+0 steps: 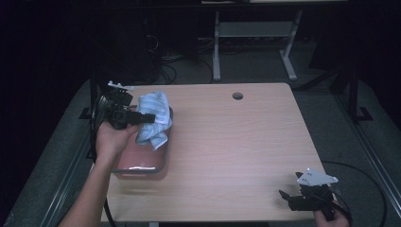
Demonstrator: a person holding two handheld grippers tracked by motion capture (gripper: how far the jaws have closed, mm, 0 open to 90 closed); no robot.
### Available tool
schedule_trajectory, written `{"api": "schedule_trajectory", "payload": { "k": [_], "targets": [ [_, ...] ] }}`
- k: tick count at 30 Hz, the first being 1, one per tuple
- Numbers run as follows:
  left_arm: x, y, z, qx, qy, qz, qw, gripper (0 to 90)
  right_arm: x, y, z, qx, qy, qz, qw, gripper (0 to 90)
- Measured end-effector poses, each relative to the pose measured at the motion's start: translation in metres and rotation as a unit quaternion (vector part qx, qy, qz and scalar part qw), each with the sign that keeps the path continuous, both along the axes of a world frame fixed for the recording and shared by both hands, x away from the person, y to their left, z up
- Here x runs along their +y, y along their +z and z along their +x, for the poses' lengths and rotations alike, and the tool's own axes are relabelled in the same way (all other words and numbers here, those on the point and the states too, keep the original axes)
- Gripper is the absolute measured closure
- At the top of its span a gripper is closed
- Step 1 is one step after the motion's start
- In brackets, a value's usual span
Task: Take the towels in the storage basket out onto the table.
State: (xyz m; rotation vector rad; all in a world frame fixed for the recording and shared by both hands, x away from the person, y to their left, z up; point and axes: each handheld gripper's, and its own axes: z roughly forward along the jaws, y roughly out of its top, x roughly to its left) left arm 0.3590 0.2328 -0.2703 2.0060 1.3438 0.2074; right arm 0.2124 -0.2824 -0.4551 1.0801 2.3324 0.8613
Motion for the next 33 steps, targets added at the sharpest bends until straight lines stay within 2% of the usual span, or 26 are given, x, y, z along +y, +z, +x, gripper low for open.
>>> {"api": "schedule_trajectory", "payload": {
  "k": [8,18,25,33],
  "targets": [
    [-0.024,0.008,0.006,-0.005,-0.017,0.007,0.9998,63.6,-0.002,0.001,-0.001,-0.002,-0.003,0.003,1.0000,13.8],
    [-0.046,0.010,0.011,-0.007,-0.028,0.004,0.9996,63.5,-0.003,0.001,0.000,-0.004,-0.003,0.004,1.0000,13.9],
    [-0.063,0.008,0.015,-0.003,-0.037,0.010,0.9993,63.4,-0.002,0.001,-0.001,-0.006,0.000,0.006,1.0000,13.8],
    [-0.082,0.006,0.019,-0.009,-0.050,0.013,0.9986,63.4,0.000,0.001,-0.001,0.000,-0.002,0.011,0.9999,13.8]
  ]
}}
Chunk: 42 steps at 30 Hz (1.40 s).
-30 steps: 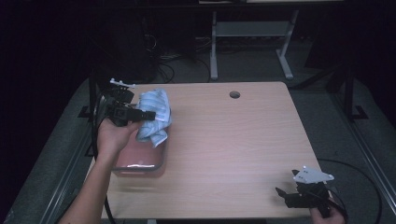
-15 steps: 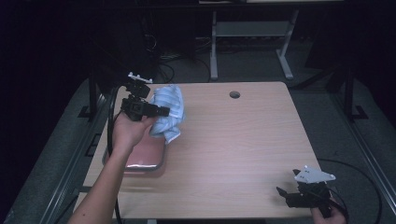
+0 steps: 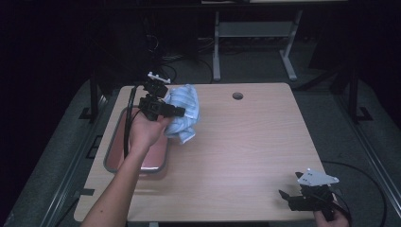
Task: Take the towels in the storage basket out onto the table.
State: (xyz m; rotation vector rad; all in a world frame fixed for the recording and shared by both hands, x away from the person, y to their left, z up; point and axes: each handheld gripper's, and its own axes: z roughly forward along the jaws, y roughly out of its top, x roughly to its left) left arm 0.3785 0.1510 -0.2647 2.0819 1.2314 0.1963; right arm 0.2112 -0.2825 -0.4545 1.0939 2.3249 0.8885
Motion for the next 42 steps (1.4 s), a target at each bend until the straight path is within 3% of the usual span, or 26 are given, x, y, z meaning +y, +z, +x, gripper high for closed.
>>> {"api": "schedule_trajectory", "payload": {
  "k": [11,25,42],
  "targets": [
    [-0.035,-0.011,0.008,0.008,-0.028,-0.004,0.9996,63.3,-0.003,0.000,0.001,-0.004,0.000,0.003,1.0000,13.8],
    [-0.079,-0.038,0.014,0.024,-0.062,-0.006,0.9978,63.1,-0.004,0.000,0.001,-0.004,0.003,0.003,1.0000,13.8],
    [-0.104,-0.065,0.024,0.050,-0.077,-0.008,0.9957,63.0,-0.005,0.001,0.000,-0.003,-0.004,0.008,1.0000,13.8]
  ]
}}
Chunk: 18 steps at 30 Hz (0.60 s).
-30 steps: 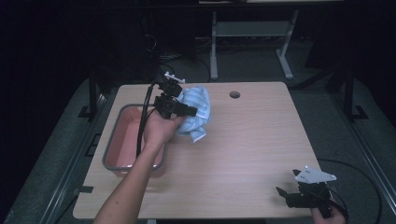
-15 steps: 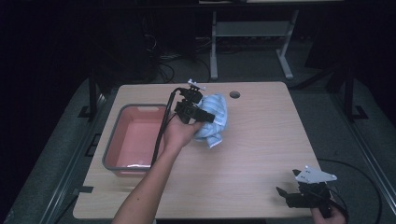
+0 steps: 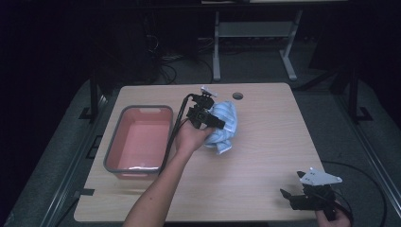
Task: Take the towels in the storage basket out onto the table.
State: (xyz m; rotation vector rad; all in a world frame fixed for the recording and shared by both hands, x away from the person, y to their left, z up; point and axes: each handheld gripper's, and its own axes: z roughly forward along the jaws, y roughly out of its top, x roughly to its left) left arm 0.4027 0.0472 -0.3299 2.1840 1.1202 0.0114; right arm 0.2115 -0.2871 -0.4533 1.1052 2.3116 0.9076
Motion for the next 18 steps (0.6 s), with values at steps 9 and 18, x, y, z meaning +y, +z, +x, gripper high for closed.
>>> {"api": "schedule_trajectory", "payload": {
  "k": [9,18],
  "targets": [
    [-0.008,-0.012,0.008,0.008,0.001,0.000,1.0000,62.8,0.001,-0.001,0.002,0.002,0.004,0.004,1.0000,13.8],
    [-0.016,-0.026,0.013,0.017,0.002,-0.008,0.9998,62.6,-0.002,-0.002,0.003,0.001,0.002,0.008,1.0000,13.8]
  ]
}}
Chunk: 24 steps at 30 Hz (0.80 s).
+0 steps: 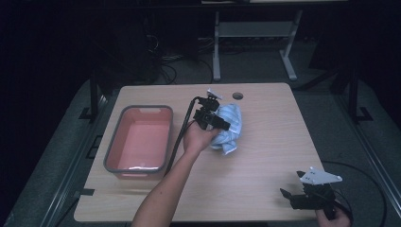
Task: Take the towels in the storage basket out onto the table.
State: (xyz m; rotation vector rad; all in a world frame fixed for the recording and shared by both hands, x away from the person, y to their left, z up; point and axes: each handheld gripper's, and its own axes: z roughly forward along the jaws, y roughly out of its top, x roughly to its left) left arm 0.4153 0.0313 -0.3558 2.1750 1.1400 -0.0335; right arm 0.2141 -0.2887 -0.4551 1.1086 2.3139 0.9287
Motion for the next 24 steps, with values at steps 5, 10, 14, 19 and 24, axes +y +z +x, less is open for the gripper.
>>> {"api": "schedule_trajectory", "payload": {
  "k": [5,10,14,19,24],
  "targets": [
    [-0.005,-0.006,-0.001,0.008,0.005,-0.003,1.0000,62.6,0.000,0.001,0.000,-0.002,0.001,-0.001,1.0000,13.8],
    [-0.011,-0.009,-0.002,0.007,0.002,-0.005,1.0000,62.6,0.001,0.001,0.000,-0.007,0.006,-0.001,1.0000,13.8],
    [-0.014,-0.012,-0.001,0.009,-0.001,-0.002,1.0000,62.6,0.001,0.001,-0.001,-0.003,0.003,0.000,1.0000,13.8],
    [-0.017,-0.018,0.000,0.013,0.002,-0.002,0.9999,62.5,0.001,0.002,-0.002,-0.003,-0.001,0.006,1.0000,13.8],
    [-0.022,-0.026,0.000,0.015,0.004,-0.002,0.9999,62.2,0.002,0.002,-0.002,-0.006,0.001,0.007,1.0000,13.8]
  ]
}}
